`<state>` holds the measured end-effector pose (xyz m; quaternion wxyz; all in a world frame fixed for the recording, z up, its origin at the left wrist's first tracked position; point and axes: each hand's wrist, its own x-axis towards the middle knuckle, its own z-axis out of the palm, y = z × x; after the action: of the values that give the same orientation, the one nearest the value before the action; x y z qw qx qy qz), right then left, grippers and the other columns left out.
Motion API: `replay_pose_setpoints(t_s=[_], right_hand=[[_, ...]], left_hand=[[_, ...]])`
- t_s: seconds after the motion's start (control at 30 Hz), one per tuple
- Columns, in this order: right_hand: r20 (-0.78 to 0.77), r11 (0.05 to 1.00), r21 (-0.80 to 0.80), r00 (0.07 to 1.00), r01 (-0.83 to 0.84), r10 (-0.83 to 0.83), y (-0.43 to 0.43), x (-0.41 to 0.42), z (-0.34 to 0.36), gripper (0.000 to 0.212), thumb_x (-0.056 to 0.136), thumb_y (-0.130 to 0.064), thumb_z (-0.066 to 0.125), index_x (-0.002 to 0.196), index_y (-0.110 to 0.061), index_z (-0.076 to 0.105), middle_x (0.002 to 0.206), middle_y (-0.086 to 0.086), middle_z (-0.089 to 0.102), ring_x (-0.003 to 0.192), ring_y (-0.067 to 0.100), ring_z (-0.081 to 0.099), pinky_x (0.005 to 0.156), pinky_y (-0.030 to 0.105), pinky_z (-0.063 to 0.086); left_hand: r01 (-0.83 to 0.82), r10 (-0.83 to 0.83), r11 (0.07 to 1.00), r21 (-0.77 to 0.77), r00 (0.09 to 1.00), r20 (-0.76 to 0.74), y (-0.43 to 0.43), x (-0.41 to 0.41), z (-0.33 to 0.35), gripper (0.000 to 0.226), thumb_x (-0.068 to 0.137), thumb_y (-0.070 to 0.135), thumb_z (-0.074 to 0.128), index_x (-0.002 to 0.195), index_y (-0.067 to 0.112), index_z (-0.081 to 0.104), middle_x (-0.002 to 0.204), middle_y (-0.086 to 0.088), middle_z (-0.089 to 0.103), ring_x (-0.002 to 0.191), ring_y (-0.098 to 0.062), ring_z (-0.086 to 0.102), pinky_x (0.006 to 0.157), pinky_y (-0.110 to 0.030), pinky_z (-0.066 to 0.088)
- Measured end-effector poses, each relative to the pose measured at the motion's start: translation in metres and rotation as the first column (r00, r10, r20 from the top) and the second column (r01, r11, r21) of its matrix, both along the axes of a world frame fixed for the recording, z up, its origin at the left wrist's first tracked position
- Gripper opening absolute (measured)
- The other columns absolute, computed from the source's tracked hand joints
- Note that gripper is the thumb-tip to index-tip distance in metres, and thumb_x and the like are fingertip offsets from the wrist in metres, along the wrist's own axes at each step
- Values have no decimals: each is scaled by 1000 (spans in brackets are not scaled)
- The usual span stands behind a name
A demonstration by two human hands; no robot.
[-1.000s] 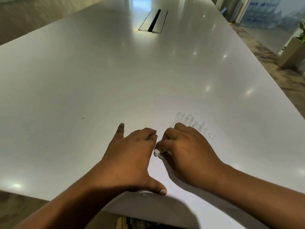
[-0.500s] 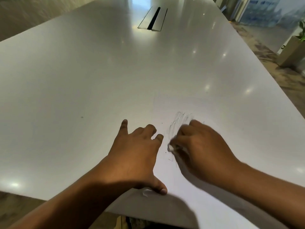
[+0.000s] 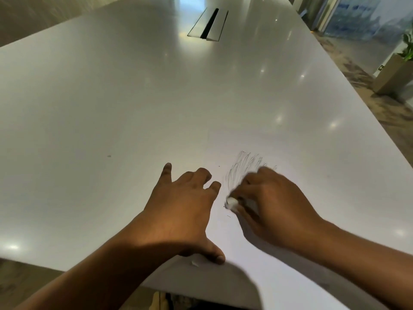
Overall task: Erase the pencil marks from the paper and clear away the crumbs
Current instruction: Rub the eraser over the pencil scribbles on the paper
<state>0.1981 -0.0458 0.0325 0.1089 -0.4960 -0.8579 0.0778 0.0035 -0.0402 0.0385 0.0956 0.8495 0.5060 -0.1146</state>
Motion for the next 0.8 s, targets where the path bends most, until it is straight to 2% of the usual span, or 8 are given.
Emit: replay_pose_setpoints(t_s=[0.1, 0.27, 0.43, 0.57, 0.7, 0.8], right_hand=[[25, 998, 69, 1000, 16, -17, 8, -4, -2, 15, 88, -38, 59, 86, -33, 73, 75, -11, 58, 74, 17, 49, 57, 29, 39], [37, 999, -16, 998, -47, 48, -29, 10, 4, 13, 88, -38, 59, 86, -35, 72, 75, -14, 58, 71, 13, 47, 55, 29, 41], [40, 994, 79, 996, 80, -83, 5, 6, -3, 17, 89, -40, 58, 86, -33, 73, 74, -11, 58, 76, 17, 49, 55, 27, 36], [44, 999, 39, 999, -12, 10, -21, 3, 2, 15, 88, -37, 59, 87, -33, 74, 74, -13, 59, 72, 15, 50, 55, 30, 42], [45, 986, 162, 998, 46, -54, 31, -17, -4, 17, 89, -36, 59, 89, -32, 76, 77, -9, 63, 77, 18, 50, 58, 28, 34], [67, 980, 174, 992, 94, -107, 58, -22, -6, 17, 90, -34, 61, 94, -30, 77, 82, -7, 65, 79, 17, 48, 60, 27, 32]], left_hand=[[1, -1, 1000, 6, 1000, 7, 0, 0, -1, 125, 56, 89, 62, 154, 33, 9, 160, 7, 8, 147, -19, 18, 119, -60, 2], [-12, 13, 1000, -8, 1000, 26, -1, -3, -2, 126, 57, 89, 63, 155, 34, 7, 162, 7, 4, 149, -18, 14, 120, -57, 3], [-2, 2, 1000, 6, 999, 36, -2, -4, -2, 126, 55, 90, 62, 155, 34, 8, 162, 9, 5, 148, -18, 15, 120, -57, 4], [-23, 24, 1000, -15, 999, 49, -1, -4, -4, 126, 57, 89, 63, 156, 35, 5, 163, 8, 2, 150, -16, 10, 121, -55, 0], [-47, 49, 999, -21, 994, 95, -5, -9, -6, 128, 57, 89, 61, 157, 31, 7, 163, 11, 5, 149, -10, 11, 122, -51, 1], [-61, 63, 998, -23, 991, 118, -7, -10, -7, 128, 56, 89, 62, 157, 30, 7, 163, 13, 5, 148, -8, 10, 122, -50, 0]])
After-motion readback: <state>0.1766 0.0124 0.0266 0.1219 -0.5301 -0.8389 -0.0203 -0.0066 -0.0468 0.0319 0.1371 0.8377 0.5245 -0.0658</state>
